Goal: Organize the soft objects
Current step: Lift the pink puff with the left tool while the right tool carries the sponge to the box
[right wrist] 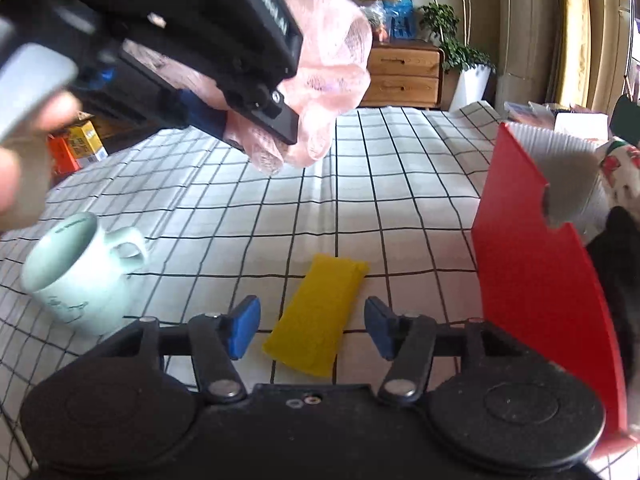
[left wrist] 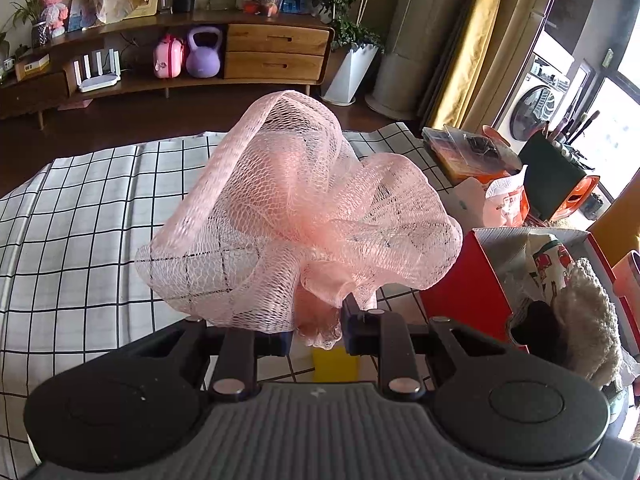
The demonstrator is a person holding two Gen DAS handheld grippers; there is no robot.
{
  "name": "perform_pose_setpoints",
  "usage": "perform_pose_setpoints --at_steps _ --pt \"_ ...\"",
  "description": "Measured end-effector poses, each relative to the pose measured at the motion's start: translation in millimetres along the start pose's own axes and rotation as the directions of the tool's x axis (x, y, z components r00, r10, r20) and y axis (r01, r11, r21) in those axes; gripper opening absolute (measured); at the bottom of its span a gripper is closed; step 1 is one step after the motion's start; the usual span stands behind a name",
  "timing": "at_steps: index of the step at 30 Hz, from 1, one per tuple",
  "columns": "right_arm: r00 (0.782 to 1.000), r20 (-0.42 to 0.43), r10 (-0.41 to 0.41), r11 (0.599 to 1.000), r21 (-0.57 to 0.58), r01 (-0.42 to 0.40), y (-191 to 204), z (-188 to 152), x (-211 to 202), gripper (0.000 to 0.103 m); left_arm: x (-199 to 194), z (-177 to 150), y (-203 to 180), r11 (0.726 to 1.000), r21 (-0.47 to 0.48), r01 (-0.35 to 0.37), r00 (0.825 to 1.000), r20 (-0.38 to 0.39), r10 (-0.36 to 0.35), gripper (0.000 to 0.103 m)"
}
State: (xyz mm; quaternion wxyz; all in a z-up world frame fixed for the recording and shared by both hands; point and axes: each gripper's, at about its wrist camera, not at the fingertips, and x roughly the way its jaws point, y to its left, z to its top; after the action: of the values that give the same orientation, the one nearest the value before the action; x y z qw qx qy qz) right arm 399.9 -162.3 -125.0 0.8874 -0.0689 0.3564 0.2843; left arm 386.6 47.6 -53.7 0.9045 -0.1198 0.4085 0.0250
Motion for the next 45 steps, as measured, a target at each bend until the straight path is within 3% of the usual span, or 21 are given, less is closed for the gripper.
perform_pose_setpoints --at_steps 11,15,22,27,35,45 --pt "0.994 -0.039 -0.097 0.994 -0.051 0.095 18.7 1.3 37.1 0.054 12.5 -4.5 3.6 1.0 0.015 0.018 1.0 -0.008 -0.018 0.022" --pt "0.995 -0.03 -0.097 0.994 -0.049 0.095 17.7 2.0 36.3 0.038 16.2 -5.2 5.9 1.0 0.005 0.019 1.0 -0.016 -0.019 0.022" --pt "0.997 -0.026 -0.075 0.997 -0.022 0.075 9.8 0.6 28.5 0.037 13.8 -6.9 0.9 1.0 0.017 0.02 1.0 -0.015 -0.02 0.022" --pt "0.999 -0.005 -0.033 0.999 -0.002 0.033 2.7 1.6 -1.2 0.037 2.2 -9.8 -1.6 1.0 0.017 0.018 1.0 -0.013 -0.017 0.022" --pt "0.997 0.048 0.06 0.998 0.016 -0.061 -13.8 3.4 -85.3 0.037 -40.2 -19.9 -18.6 0.998 0.046 0.04 0.999 0.015 -0.041 0.023" --pt "0.99 0.129 0.053 0.998 0.032 -0.057 -57.8 -4.9 -185.0 0.037 -96.9 -40.7 -55.0 0.989 0.106 0.108 0.993 0.045 -0.113 0.023"
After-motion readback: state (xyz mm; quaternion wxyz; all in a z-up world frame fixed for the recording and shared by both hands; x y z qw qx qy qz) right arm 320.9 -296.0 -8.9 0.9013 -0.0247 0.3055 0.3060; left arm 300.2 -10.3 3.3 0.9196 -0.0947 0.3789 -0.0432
